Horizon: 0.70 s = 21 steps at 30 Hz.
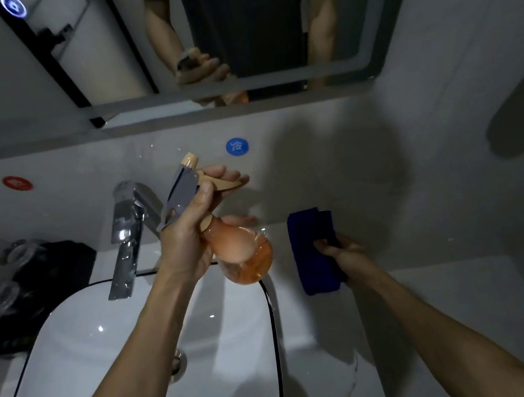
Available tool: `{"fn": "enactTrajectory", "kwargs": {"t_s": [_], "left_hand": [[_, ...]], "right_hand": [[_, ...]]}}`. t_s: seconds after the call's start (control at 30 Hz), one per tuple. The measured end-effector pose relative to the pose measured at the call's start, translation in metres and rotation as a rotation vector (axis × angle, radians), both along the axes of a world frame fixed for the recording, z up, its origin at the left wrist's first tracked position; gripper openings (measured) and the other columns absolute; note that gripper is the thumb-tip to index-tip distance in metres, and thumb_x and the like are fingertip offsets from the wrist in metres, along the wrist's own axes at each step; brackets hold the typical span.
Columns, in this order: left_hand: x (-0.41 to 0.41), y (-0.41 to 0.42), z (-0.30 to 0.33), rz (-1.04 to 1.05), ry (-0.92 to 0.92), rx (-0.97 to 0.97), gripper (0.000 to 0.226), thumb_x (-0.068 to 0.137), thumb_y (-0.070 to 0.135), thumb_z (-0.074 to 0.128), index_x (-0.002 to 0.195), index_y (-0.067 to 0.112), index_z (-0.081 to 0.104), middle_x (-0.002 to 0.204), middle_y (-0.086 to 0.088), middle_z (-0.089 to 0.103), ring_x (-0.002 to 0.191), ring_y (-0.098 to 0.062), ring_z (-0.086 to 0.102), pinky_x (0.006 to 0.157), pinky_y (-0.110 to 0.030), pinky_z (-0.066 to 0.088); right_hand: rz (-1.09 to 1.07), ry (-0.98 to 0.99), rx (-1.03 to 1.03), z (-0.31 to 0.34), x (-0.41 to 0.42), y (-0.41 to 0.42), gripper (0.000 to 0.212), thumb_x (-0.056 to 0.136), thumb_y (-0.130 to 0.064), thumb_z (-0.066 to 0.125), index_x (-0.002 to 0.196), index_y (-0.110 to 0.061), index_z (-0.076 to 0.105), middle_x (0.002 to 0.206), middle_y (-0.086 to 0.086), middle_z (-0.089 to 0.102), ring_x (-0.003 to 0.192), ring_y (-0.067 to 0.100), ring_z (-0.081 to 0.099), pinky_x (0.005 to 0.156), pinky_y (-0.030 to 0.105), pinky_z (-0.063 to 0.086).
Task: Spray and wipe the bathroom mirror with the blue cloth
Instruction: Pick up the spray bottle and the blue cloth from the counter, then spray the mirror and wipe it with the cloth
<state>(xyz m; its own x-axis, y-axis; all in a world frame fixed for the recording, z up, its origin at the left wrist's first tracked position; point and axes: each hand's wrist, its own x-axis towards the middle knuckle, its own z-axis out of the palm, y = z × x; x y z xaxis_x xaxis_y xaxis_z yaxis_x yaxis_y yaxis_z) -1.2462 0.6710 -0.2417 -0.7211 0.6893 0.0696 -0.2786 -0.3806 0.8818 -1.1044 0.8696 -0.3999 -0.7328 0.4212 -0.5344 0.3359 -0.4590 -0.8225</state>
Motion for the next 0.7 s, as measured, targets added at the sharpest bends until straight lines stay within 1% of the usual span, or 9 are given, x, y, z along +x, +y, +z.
{"fn": "enactTrajectory", "kwargs": {"t_s": [0.07, 0.17, 0.2, 0.27, 0.37, 0.4, 0.47, 0.63, 0.7], "left_hand": [[0.000, -0.003, 0.010, 0.003, 0.018, 0.033, 0.039, 0.083, 0.039, 0.072, 0.113, 0.015, 0.063, 0.112, -0.008, 0.068, 0.121, -0.025, 0.061, 0.068, -0.039, 0.061], [0.000, -0.008, 0.032, 0.007, 0.080, 0.048, 0.022, 0.094, 0.031, 0.057, 0.109, 0.017, 0.064, 0.113, -0.007, 0.068, 0.122, -0.024, 0.060, 0.067, -0.037, 0.062], [0.001, -0.009, 0.041, 0.026, 0.102, 0.044, 0.021, 0.097, 0.027, 0.050, 0.108, 0.017, 0.064, 0.113, -0.007, 0.068, 0.122, -0.024, 0.060, 0.066, -0.037, 0.062], [0.003, -0.012, 0.060, 0.073, 0.147, 0.049, 0.023, 0.100, 0.022, 0.042, 0.107, 0.015, 0.062, 0.111, -0.006, 0.070, 0.120, -0.024, 0.062, 0.065, -0.039, 0.063], [0.003, -0.015, 0.089, 0.169, 0.210, 0.066, 0.021, 0.099, 0.020, 0.044, 0.105, 0.011, 0.062, 0.106, -0.009, 0.071, 0.114, -0.025, 0.066, 0.061, -0.040, 0.063], [0.002, -0.016, 0.099, 0.196, 0.230, 0.071, 0.021, 0.096, 0.022, 0.048, 0.105, 0.010, 0.063, 0.106, -0.012, 0.070, 0.113, -0.026, 0.066, 0.060, -0.041, 0.062], [0.000, -0.020, 0.116, 0.238, 0.264, 0.070, 0.026, 0.091, 0.027, 0.056, 0.106, 0.008, 0.064, 0.108, -0.016, 0.070, 0.113, -0.030, 0.067, 0.060, -0.041, 0.062], [-0.001, -0.024, 0.147, 0.268, 0.311, 0.068, 0.024, 0.091, 0.020, 0.053, 0.107, 0.009, 0.068, 0.105, -0.013, 0.075, 0.104, -0.028, 0.071, 0.065, -0.036, 0.062], [-0.003, -0.025, 0.154, 0.282, 0.342, 0.047, 0.028, 0.092, 0.024, 0.057, 0.111, 0.006, 0.067, 0.109, -0.011, 0.074, 0.106, -0.027, 0.071, 0.070, -0.040, 0.062]], "right_hand": [[-0.087, 0.146, -0.207, 0.027, -0.006, 0.000, 0.033, 0.097, -0.017, 0.054, 0.130, -0.011, 0.054, 0.108, 0.011, 0.069, 0.093, 0.029, 0.068, 0.074, 0.041, 0.057], [-0.036, 0.386, -0.349, 0.072, -0.011, 0.000, 0.039, 0.099, -0.030, 0.047, 0.129, -0.006, 0.056, 0.104, 0.013, 0.069, 0.093, 0.029, 0.066, 0.079, 0.042, 0.056], [-0.002, 0.449, -0.336, 0.088, -0.013, -0.001, 0.043, 0.100, -0.036, 0.045, 0.129, -0.006, 0.056, 0.104, 0.013, 0.069, 0.093, 0.029, 0.066, 0.079, 0.042, 0.056], [0.045, 0.505, -0.214, 0.120, -0.018, -0.006, 0.045, 0.098, -0.041, 0.047, 0.127, -0.007, 0.056, 0.102, 0.013, 0.068, 0.089, 0.029, 0.066, 0.075, 0.040, 0.056], [0.023, 0.518, -0.041, 0.165, -0.026, -0.014, 0.035, 0.092, -0.037, 0.063, 0.110, -0.008, 0.060, 0.091, 0.012, 0.066, 0.078, 0.025, 0.066, 0.064, 0.035, 0.054], [0.000, 0.516, -0.003, 0.179, -0.028, -0.017, 0.036, 0.088, -0.037, 0.068, 0.110, -0.008, 0.061, 0.092, 0.013, 0.067, 0.081, 0.027, 0.067, 0.065, 0.037, 0.054], [-0.037, 0.538, 0.028, 0.206, -0.032, -0.023, 0.040, 0.087, -0.035, 0.069, 0.115, -0.008, 0.062, 0.098, 0.014, 0.069, 0.087, 0.030, 0.067, 0.068, 0.040, 0.054], [-0.102, 0.635, 0.064, 0.257, -0.043, -0.032, 0.035, 0.086, -0.038, 0.065, 0.112, -0.014, 0.064, 0.100, 0.018, 0.070, 0.087, 0.036, 0.065, 0.076, 0.046, 0.051], [-0.107, 0.672, 0.100, 0.271, -0.046, -0.033, 0.035, 0.086, -0.039, 0.064, 0.111, -0.015, 0.064, 0.099, 0.019, 0.069, 0.083, 0.036, 0.065, 0.073, 0.045, 0.051]]}}
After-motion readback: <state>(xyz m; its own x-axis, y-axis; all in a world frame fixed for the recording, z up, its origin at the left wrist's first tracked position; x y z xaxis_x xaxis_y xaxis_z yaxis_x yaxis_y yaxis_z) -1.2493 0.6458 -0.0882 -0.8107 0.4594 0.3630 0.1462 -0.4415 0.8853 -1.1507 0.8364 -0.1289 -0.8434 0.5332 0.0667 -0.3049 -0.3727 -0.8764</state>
